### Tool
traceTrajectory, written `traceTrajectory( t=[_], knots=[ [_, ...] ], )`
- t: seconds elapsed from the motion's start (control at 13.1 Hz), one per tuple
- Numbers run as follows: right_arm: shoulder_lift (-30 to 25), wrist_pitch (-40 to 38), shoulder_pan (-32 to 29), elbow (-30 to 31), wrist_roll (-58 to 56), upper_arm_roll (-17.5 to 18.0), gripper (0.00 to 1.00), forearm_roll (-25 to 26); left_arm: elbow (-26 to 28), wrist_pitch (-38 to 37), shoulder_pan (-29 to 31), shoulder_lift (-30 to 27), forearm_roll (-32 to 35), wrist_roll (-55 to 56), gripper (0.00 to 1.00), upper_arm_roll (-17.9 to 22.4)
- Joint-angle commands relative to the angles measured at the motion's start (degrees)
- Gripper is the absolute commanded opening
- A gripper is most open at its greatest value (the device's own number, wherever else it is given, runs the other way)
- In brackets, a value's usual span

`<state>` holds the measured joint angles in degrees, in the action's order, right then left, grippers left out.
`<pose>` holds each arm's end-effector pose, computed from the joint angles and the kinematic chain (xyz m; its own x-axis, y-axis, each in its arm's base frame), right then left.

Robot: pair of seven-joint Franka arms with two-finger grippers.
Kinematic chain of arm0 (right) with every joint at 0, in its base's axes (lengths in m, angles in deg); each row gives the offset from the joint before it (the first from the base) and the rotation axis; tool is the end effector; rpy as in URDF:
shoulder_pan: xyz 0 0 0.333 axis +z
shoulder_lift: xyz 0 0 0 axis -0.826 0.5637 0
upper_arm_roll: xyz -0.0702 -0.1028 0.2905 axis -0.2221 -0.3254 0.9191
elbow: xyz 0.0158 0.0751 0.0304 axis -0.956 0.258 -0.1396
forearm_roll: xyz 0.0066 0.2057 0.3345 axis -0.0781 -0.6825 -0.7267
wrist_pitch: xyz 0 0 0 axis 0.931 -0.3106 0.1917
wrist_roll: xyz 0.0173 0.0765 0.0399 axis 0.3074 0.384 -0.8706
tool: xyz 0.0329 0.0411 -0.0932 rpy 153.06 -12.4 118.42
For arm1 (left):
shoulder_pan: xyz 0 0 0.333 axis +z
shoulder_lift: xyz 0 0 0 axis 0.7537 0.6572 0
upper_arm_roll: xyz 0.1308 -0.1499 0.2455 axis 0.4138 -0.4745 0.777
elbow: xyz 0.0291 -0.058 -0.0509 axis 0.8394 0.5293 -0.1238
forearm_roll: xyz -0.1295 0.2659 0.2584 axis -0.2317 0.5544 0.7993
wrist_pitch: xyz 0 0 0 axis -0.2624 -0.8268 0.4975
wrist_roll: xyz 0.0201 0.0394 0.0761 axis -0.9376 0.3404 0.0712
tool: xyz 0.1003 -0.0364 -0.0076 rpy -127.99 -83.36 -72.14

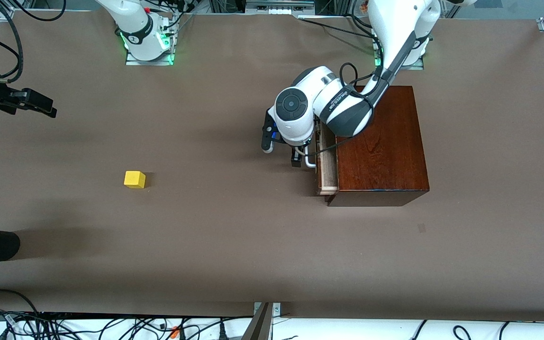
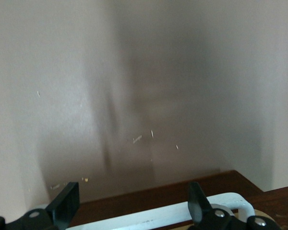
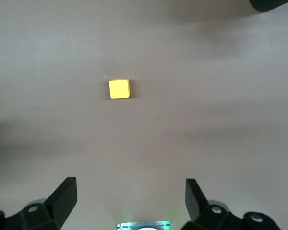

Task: Open drawer, take yellow block, close drawer
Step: 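Push the drawer shut into the box with the left gripper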

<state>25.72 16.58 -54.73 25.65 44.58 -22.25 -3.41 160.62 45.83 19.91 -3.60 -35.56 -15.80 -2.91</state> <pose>0.5592 -0.0068 0.5925 0.9913 -0.0699 -0.1117 -0.0673 -0.9974 0.0263 0.5229 -0.4413 0.2997 -0.1136 -0.9867 -0.1164 -0.9813 0.0931 0.1686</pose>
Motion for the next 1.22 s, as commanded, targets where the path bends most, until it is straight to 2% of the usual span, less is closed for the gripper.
traceTrajectory(
  t=[0.0, 1.14],
  knots=[
    [0.12, 0.00, 0.36, -0.54, -0.68, 0.08, 1.00, 1.13, 0.32, -3.83, 1.31, -2.45, 1.59, -0.90, 1.00, 0.28],
    [0.20, 0.09, 0.36, -0.45, -0.50, -0.01, 1.00, 0.16, 0.50, -6.39, 2.72, -3.07, 1.59, 2.18, 1.00, 0.98]
  ],
)
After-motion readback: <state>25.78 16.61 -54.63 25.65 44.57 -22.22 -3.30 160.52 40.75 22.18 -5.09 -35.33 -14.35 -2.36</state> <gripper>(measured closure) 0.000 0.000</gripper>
